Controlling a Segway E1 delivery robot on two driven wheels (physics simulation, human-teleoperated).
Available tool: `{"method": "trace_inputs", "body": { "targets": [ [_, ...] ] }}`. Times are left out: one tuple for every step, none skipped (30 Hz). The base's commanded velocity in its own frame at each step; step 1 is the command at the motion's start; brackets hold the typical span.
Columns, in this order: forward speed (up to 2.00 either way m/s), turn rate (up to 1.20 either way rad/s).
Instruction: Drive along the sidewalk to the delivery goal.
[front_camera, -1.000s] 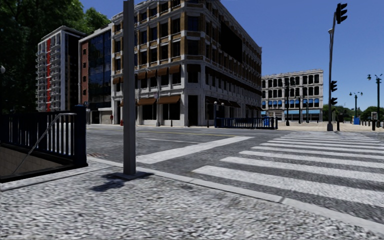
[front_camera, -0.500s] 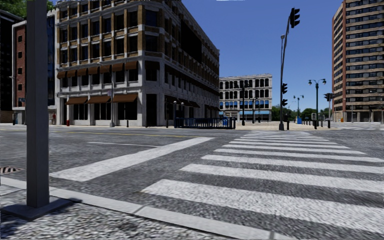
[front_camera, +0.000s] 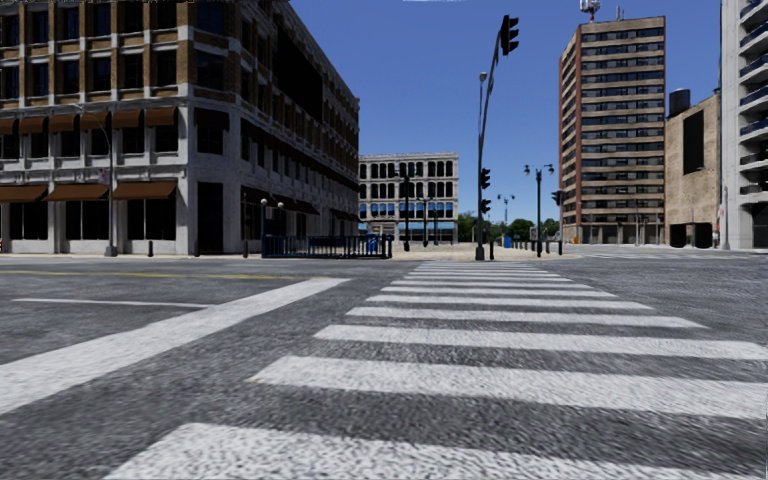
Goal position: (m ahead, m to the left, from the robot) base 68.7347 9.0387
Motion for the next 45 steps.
{"method": "trace_inputs", "body": {
  "targets": [
    [1.59,-0.54],
    [1.59,-0.54],
    [1.61,-0.51],
    [1.62,-0.46],
    [1.63,-0.44],
    [1.63,-0.44],
    [1.63,-0.43],
    [1.63,-0.43],
    [1.63,-0.43],
    [1.63,-0.43],
    [1.63,-0.41],
    [1.63,-0.29],
    [1.63,-0.12],
    [1.63,0.00],
    [1.63,0.00],
    [1.63,0.00],
    [1.63,0.00],
    [1.63,0.00],
    [1.63,0.00],
    [1.63,0.00],
    [1.63,0.00],
    [1.63,0.00],
    [1.63,0.00],
    [1.63,0.00],
    [1.63,0.00],
    [1.63,0.00],
    [1.63,0.00],
    [1.63,0.00],
    [1.63,0.00],
    [1.63,0.00],
    [1.63,0.00],
    [1.64,0.00],
    [1.64,0.00],
    [2.00,0.00],
    [2.00,0.00],
    [2.00,0.00],
    [2.00,0.00],
    [2.00,0.00],
    [2.00,0.00],
    [2.00,0.00],
    [2.00,0.00],
    [2.00,0.00],
    [2.00,0.00],
    [2.00,0.00],
    [2.00,0.00]
  ]
}}
